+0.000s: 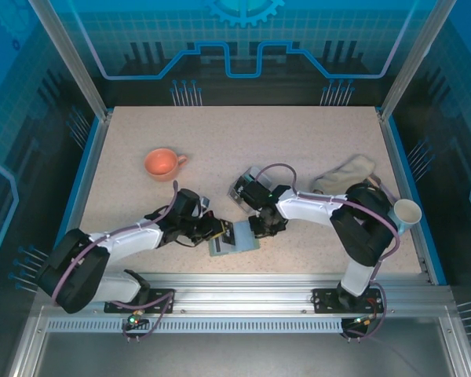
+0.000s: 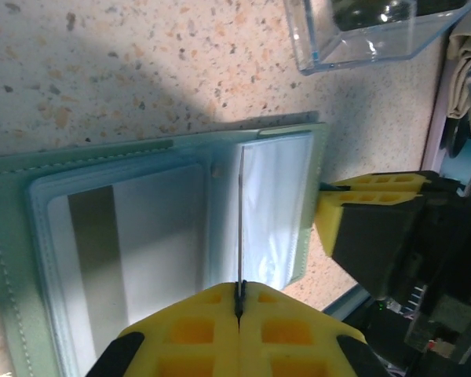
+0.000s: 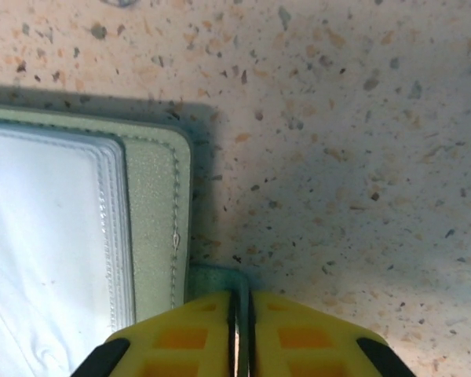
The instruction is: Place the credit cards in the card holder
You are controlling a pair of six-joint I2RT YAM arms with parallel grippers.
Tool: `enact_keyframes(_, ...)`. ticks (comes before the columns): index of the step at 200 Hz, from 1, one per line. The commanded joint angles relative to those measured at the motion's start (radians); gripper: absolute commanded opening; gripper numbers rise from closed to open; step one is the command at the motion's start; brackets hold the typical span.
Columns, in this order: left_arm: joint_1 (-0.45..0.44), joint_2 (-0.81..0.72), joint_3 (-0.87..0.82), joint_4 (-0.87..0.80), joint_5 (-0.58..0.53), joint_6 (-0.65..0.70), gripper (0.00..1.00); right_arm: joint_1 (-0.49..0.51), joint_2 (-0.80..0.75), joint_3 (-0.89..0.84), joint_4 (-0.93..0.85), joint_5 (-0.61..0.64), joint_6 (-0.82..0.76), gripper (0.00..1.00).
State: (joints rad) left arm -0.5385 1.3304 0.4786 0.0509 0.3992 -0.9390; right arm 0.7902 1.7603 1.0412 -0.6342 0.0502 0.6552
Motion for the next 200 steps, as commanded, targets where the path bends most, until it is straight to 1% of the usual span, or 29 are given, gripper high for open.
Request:
enact_keyframes(1,-0.011,0.01,-0.034,0.023,-0.029,0.042,0.0,-0.021,0.012,-0.036,0.034,-0.045,0.015,0.1)
enact_keyframes(23,-0.011,-0.04,-0.052,0.015,-0.049,0.045,0.0,-0.025,0.017,-0.041,0.034,-0.047,0.02,0.06)
enact_keyframes(58,-0.01,-0.111,-0.092,0.0,-0.091,0.029,0.0,-0.025,0.018,-0.045,0.037,-0.05,0.027,0.06)
enact_keyframes(91,-0.01,-0.086,-0.143,0.126,-0.069,-0.041,0.0,-0.026,0.025,-0.048,0.04,-0.053,0.029,0.05)
enact_keyframes(131,-0.018,-0.069,-0.16,0.219,-0.071,-0.056,0.0,-0.025,0.039,-0.056,0.049,-0.061,0.032,0.06)
enact_keyframes(165,-0.019,-0.108,-0.19,0.249,-0.079,-0.067,0.0,-0.025,0.042,-0.061,0.054,-0.059,0.038,0.05)
enact_keyframes(200,-0.02,-0.134,-0.197,0.244,-0.076,-0.063,0.0,-0.025,0.051,-0.059,0.056,-0.061,0.041,0.05)
